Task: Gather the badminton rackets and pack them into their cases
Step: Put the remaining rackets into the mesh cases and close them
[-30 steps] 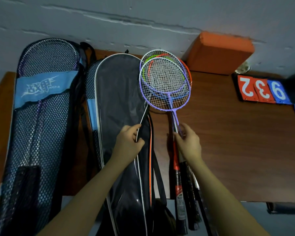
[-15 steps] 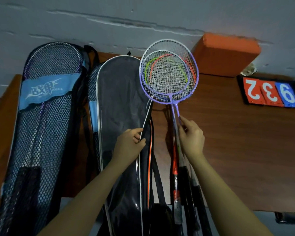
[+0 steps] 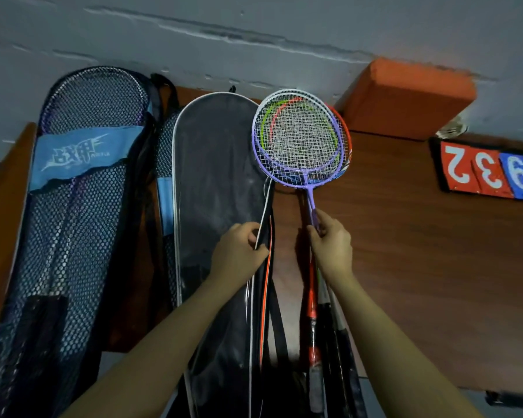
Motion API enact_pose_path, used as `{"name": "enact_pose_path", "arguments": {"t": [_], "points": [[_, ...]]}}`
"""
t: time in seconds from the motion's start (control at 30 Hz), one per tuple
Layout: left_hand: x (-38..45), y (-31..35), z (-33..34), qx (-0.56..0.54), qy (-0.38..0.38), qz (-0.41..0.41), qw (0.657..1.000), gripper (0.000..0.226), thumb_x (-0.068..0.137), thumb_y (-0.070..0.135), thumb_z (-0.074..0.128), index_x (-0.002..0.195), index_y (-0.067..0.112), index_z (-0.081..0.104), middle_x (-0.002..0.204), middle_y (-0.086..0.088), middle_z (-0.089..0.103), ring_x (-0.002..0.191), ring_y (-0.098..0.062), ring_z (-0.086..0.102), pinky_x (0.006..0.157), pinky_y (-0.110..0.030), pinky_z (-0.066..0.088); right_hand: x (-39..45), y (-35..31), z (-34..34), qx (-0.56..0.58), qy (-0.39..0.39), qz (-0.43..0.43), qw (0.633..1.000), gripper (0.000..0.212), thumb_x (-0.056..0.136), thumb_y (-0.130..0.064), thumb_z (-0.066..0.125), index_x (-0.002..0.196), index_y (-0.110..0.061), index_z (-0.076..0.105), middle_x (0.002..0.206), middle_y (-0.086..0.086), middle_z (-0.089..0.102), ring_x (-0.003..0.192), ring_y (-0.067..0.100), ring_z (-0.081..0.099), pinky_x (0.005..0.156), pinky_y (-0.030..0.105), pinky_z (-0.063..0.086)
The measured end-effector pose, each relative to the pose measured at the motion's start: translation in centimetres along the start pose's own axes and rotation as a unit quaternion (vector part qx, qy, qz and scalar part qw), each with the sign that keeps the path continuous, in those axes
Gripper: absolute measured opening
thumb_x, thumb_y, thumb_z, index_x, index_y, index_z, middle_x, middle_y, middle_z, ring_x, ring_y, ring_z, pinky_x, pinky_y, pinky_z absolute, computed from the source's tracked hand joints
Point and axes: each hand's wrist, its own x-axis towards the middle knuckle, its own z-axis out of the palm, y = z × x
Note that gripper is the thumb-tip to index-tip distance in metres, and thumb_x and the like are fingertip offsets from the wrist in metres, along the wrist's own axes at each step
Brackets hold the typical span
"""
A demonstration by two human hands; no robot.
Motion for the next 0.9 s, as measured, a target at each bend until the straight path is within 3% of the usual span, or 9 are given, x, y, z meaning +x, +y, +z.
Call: {"name": "enact_pose_path", "arguments": {"t": [0.13, 0.27, 0.37, 0.47, 0.53, 0.6, 0.7, 0.77, 0.9], "points": [[0.7, 0.4, 0.0, 0.022, -0.021, 0.003, 1.000, 0.035, 0.075, 0.019, 0.068, 0.109, 0.010, 0.062, 0.090, -0.008, 0.057, 0.081, -0.025, 0.056, 0.074, -0.037, 0.049, 0.1, -0.3, -0.3, -0.007, 0.002, -0.037, 0.999, 0.045, 0.085, -0.010, 0.058, 0.129, -0.020, 0.055, 0.090, 0.013, 0.060, 0.080, 0.031, 0.058, 0.066, 0.034, 0.045], [1.1, 0.4, 0.2, 0.020, -0.015, 0.020, 0.999, 0.029, 0.072, 0.019, 0.059, 0.088, -0.005, 0.064, 0.077, -0.018, 0.059, 0.071, -0.032, 0.057, 0.068, -0.044, 0.050, -1.0, -0.9, -1.4, 0.027, 0.054, -0.084, 0.995, 0.043, 0.081, 0.002, 0.061, 0.123, -0.006, 0.059, 0.080, 0.012, 0.059, 0.071, 0.027, 0.057, 0.061, 0.018, 0.032], [1.2, 0.2, -0.2, -0.029, -0.006, -0.003, 1.000, 0.024, 0.069, 0.017, 0.059, 0.083, -0.001, 0.067, 0.071, -0.020, 0.062, 0.070, -0.031, 0.059, 0.069, -0.037, 0.049, -2.1, -1.2, -2.3, 0.071, 0.070, -0.066, 0.993, 0.041, 0.082, 0.000, 0.064, 0.122, -0.007, 0.060, 0.077, 0.006, 0.056, 0.066, 0.020, 0.055, 0.061, 0.010, 0.036], [1.6, 0.0, -0.9, -0.098, 0.007, -0.047, 0.994, 0.018, 0.067, 0.019, 0.062, 0.080, 0.010, 0.069, 0.070, -0.016, 0.064, 0.061, -0.015, 0.056, 0.063, -0.025, 0.044, -2.9, -1.2, -2.9, 0.116, 0.060, -0.045, 0.990, 0.040, 0.083, -0.002, 0.065, 0.122, -0.009, 0.059, 0.082, 0.011, 0.060, 0.072, 0.021, 0.058, 0.070, 0.016, 0.042], [2.0, 0.2, -1.4, -0.168, 0.027, -0.074, 0.983, 0.023, 0.072, 0.005, 0.065, 0.094, 0.004, 0.071, 0.072, -0.009, 0.065, 0.050, 0.001, 0.053, 0.057, -0.015, 0.044, -3.4, -1.3, -3.1, 0.132, 0.066, -0.042, 0.988, 0.040, 0.083, -0.003, 0.064, 0.123, -0.010, 0.059, 0.084, 0.012, 0.061, 0.076, 0.019, 0.057, 0.074, 0.021, 0.043], [2.0, 0.6, -2.2, -0.228, 0.061, -0.094, 0.967, 0.024, 0.076, -0.003, 0.062, 0.098, 0.001, 0.069, 0.074, -0.008, 0.063, 0.042, 0.005, 0.051, 0.050, -0.010, 0.043, -3.8, -1.5, -3.4, 0.145, 0.079, -0.041, 0.985, 0.040, 0.084, -0.002, 0.062, 0.122, -0.010, 0.060, 0.083, 0.008, 0.060, 0.077, 0.015, 0.056, 0.074, 0.020, 0.043], [1.1, 1.5, -3.8, -0.268, 0.133, -0.089, 0.950, 0.029, 0.080, 0.000, 0.062, 0.109, 0.004, 0.065, 0.083, -0.007, 0.064, 0.054, 0.005, 0.055, 0.053, -0.002, 0.042, -4.4, -2.0, -3.7, 0.159, 0.088, -0.049, 0.982, 0.040, 0.083, 0.000, 0.062, 0.122, -0.009, 0.060, 0.082, 0.001, 0.059, 0.075, 0.008, 0.055, 0.074, 0.015, 0.043], [0.4, 1.9, -4.8, -0.280, 0.155, -0.070, 0.945, 0.028, 0.082, 0.006, 0.062, 0.110, 0.005, 0.065, 0.090, -0.005, 0.067, 0.066, 0.001, 0.057, 0.058, -0.002, 0.044, -4.8, -2.4, -3.8, 0.159, 0.097, -0.059, 0.981, 0.040, 0.083, 0.002, 0.062, 0.121, -0.008, 0.060, 0.082, 0.003, 0.061, 0.076, 0.009, 0.055, 0.074, 0.013, 0.042], [-0.5, 2.4, -5.9, -0.319, 0.135, -0.017, 0.938, 0.024, 0.084, 0.006, 0.060, 0.107, 0.008, 0.065, 0.079, -0.004, 0.066, 0.056, -0.005, 0.058, 0.057, -0.019, 0.048, -5.5, -3.0, -4.4, 0.137, 0.115, -0.093, 0.979, 0.040, 0.083, 0.000, 0.064, 0.121, -0.011, 0.061, 0.080, 0.006, 0.060, 0.073, 0.009, 0.055, 0.072, 0.016, 0.042]]}}
